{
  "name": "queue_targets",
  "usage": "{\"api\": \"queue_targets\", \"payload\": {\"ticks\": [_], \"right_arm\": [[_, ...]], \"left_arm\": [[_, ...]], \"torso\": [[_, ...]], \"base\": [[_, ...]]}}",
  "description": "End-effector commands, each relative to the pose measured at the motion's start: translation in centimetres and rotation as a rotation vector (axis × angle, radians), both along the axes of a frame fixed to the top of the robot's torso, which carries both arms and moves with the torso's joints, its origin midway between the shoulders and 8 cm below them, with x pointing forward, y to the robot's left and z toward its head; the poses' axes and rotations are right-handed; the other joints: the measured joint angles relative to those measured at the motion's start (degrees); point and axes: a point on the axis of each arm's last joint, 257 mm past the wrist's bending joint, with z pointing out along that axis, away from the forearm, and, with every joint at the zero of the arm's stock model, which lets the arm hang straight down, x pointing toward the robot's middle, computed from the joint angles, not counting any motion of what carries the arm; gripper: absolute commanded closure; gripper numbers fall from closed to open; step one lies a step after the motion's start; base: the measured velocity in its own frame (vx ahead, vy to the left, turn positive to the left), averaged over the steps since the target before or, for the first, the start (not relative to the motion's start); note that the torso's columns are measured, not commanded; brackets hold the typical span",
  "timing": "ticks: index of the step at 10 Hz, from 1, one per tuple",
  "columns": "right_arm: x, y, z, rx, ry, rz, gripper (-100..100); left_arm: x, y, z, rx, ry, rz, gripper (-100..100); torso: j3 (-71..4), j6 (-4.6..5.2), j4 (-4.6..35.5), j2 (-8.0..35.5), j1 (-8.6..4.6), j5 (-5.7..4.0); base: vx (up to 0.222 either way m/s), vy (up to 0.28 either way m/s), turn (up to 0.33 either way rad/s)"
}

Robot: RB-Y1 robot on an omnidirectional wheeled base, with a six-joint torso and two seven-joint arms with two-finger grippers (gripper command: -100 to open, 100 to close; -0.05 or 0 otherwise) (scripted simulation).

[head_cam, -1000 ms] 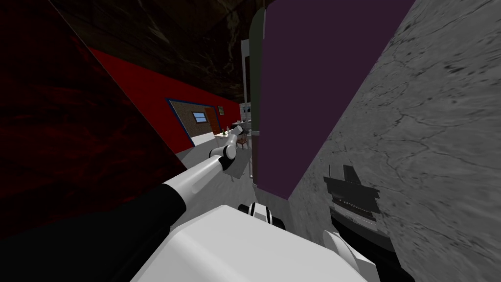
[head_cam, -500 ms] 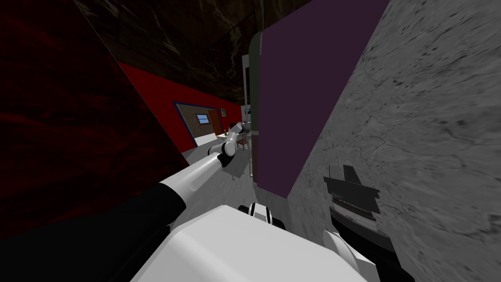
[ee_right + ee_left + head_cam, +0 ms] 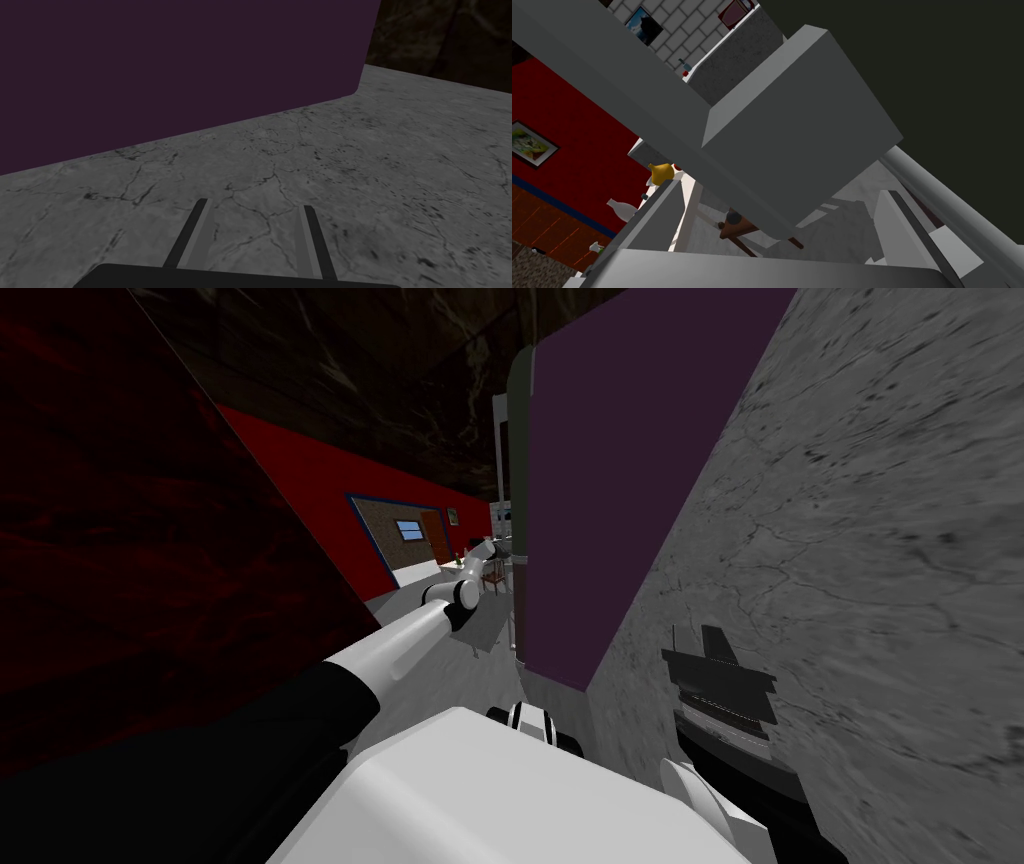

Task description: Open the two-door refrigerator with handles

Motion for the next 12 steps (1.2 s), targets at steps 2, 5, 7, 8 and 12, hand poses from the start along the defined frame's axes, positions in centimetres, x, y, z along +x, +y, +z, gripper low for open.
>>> {"api": "queue_targets", "payload": {"ticks": [2, 5, 7, 8, 12], "right_arm": [[0.00, 0.00, 0.00, 0.000, 0.000, 0.000, 0], [0.00, 0.00, 0.00, 0.000, 0.000, 0.000, 0], [0.00, 0.00, 0.00, 0.000, 0.000, 0.000, 0], [0.00, 0.00, 0.00, 0.000, 0.000, 0.000, 0], [0.00, 0.00, 0.00, 0.000, 0.000, 0.000, 0]], "left_arm": [[0.01, 0.36, 0.16, -0.004, -0.001, 0.017, -100], [0.03, 0.35, 0.12, 0.004, -0.001, 0.022, -100], [0.04, 0.45, 0.08, 0.004, 0.000, 0.028, -100], [0.04, 0.64, 0.05, -0.004, 0.000, 0.035, -100], [0.07, 0.76, -0.25, -0.003, 0.003, 0.046, -100]], "torso": [[0.0, 0.00, 0.0, 0.0, 0.01, 0.00], [0.0, 0.03, 0.0, 0.0, 0.02, 0.00], [0.0, 0.05, 0.0, -0.1, 0.01, 0.00], [0.0, 0.04, 0.0, -0.1, -0.01, -0.01], [-0.1, 0.07, -0.1, -0.1, -0.03, -0.02]], "base": [[0.004, 0.018, -0.038], [0.005, 0.018, -0.030], [0.005, 0.019, -0.035], [0.004, 0.019, -0.036], [0.004, 0.020, -0.036]]}}
